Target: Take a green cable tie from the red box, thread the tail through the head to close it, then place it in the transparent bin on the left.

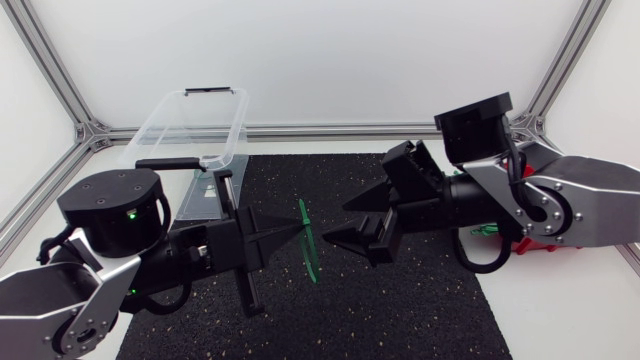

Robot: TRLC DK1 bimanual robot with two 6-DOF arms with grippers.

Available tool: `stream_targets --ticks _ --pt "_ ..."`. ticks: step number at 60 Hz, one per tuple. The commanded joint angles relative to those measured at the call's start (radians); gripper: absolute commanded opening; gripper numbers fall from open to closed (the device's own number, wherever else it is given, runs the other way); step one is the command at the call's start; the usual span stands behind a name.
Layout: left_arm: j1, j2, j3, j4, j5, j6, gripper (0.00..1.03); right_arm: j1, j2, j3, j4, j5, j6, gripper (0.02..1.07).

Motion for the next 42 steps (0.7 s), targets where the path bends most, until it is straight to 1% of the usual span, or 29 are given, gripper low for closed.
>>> stream_targets --ticks 1,17,22,35,36,42 --pt "-0.016 0.025 0.019 0.001 0.006 -0.017 0.03 0.013 -0.013 0.028 -0.015 -0.004 0.026 1.03" --pt "-0.024 0.057 0.009 0.018 0.006 0.012 0.03 0.016 -0.113 0.022 -0.008 -0.01 0.095 1.03" --pt "-0.022 0.057 0.013 0.018 0.006 0.012 0.03 0.019 -0.114 0.018 0.002 -0.016 0.117 1.03" --pt "-0.044 0.066 0.029 0.018 0.006 0.009 0.03 0.073 -0.085 0.033 0.017 0.019 0.129 1.03" --pt "-0.044 0.066 0.029 0.018 0.006 0.009 0.03 0.074 -0.078 0.036 0.017 0.021 0.131 1.03" --pt "-0.044 0.066 0.028 0.018 0.006 0.009 0.03 0.085 -0.081 0.027 0.051 0.025 0.137 0.91"
